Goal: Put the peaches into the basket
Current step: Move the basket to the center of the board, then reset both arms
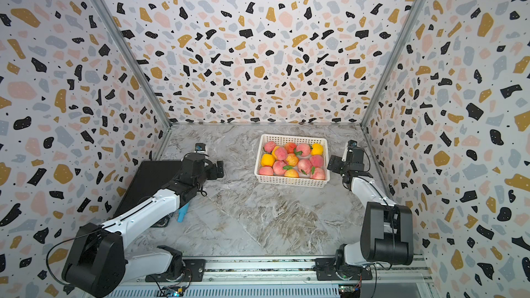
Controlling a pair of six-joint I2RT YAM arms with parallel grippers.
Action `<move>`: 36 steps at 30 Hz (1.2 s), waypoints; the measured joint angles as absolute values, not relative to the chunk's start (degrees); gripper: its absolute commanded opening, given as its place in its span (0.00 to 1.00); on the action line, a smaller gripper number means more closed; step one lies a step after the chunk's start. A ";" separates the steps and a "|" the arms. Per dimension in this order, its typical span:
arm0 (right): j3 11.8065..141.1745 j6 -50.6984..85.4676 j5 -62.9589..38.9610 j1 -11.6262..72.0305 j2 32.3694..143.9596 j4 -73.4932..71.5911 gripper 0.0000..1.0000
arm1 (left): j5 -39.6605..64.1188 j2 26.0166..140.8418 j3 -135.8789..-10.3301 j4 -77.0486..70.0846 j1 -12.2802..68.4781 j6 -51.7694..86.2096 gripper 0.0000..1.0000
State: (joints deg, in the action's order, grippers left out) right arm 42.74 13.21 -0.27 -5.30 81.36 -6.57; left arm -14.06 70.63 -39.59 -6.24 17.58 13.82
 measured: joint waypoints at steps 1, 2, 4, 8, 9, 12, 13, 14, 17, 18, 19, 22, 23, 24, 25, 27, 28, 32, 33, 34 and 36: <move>40.36 12.75 1.85 -5.30 81.38 -9.19 0.90 | -14.20 69.73 -38.63 -8.01 16.32 12.69 0.99; 38.26 12.49 3.46 -5.30 81.62 -11.33 0.89 | -14.17 69.19 -37.76 -9.54 15.25 11.81 0.99; 34.48 12.62 6.15 -5.30 82.65 -15.53 0.88 | -14.00 69.10 -36.23 -12.12 12.97 9.96 0.99; 31.14 11.73 8.54 -5.65 85.32 -21.78 0.86 | -12.29 71.33 -34.06 -15.05 9.21 8.10 0.99; 30.89 11.46 8.58 -5.61 85.78 -22.55 0.86 | -11.81 71.94 -33.80 -15.11 8.43 8.10 0.99; 30.17 10.90 8.29 -5.61 85.78 -25.61 0.85 | -10.87 72.36 -33.34 -15.57 7.07 8.08 0.99; 29.54 10.68 8.08 -5.61 85.56 -27.24 0.85 | -10.72 72.36 -33.34 -15.79 6.83 8.01 0.99; 28.49 10.41 7.81 -5.61 85.12 -29.19 0.85 | -10.50 72.36 -33.34 -16.14 6.66 7.84 0.99; 24.53 9.96 7.29 -5.61 83.24 -33.93 0.85 | -9.72 72.47 -33.34 -16.69 6.42 7.03 0.99; 23.55 9.85 7.25 -5.61 82.85 -34.92 0.85 | -9.47 72.51 -33.34 -16.82 6.39 6.74 0.99; 22.70 9.76 7.25 -5.54 82.67 -36.12 0.85 | -9.23 72.58 -33.34 -16.97 6.33 6.37 0.99; 19.75 9.54 7.35 -5.30 82.06 -41.12 0.86 | -8.08 72.88 -33.34 -17.32 5.76 5.23 0.99; 18.04 9.43 7.51 -5.26 81.65 -43.86 0.87 | -7.70 73.06 -33.34 -17.34 5.43 4.95 0.99; 16.40 9.39 7.57 -5.21 81.38 -46.35 0.88 | -7.40 73.30 -33.34 -17.41 5.10 4.60 0.99; 14.96 9.28 7.57 -5.19 81.36 -48.56 0.88 | -7.05 73.56 -33.34 -17.56 4.73 4.01 0.99; 13.61 8.88 7.05 -5.13 82.46 -51.31 0.88 | -6.57 74.02 -33.34 -18.22 4.14 2.92 0.99; 13.61 8.60 6.57 -5.10 83.94 -53.15 0.89 | -6.57 74.15 -33.28 -18.87 3.86 2.20 0.99; 14.28 7.79 5.13 -4.78 86.52 -55.07 1.00 | -5.52 74.17 -31.33 -24.14 1.67 0.34 0.99; 14.33 7.57 4.80 -4.75 86.59 -55.86 1.00 | -4.86 74.17 -30.72 -25.32 0.95 0.08 0.99; 14.48 7.51 4.64 -4.75 86.61 -56.07 1.00 | -3.88 74.37 -30.13 -26.81 0.05 -0.25 0.99; 14.90 7.33 4.38 -4.67 86.61 -56.01 1.00 | -2.35 75.16 -29.41 -29.74 -1.61 -0.34 0.99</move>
State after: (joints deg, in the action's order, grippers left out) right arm 14.90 7.33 4.38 -4.67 86.61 -56.01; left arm -2.35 75.16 -29.41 -29.74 -1.61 -0.34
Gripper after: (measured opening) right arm 0.995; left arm 0.990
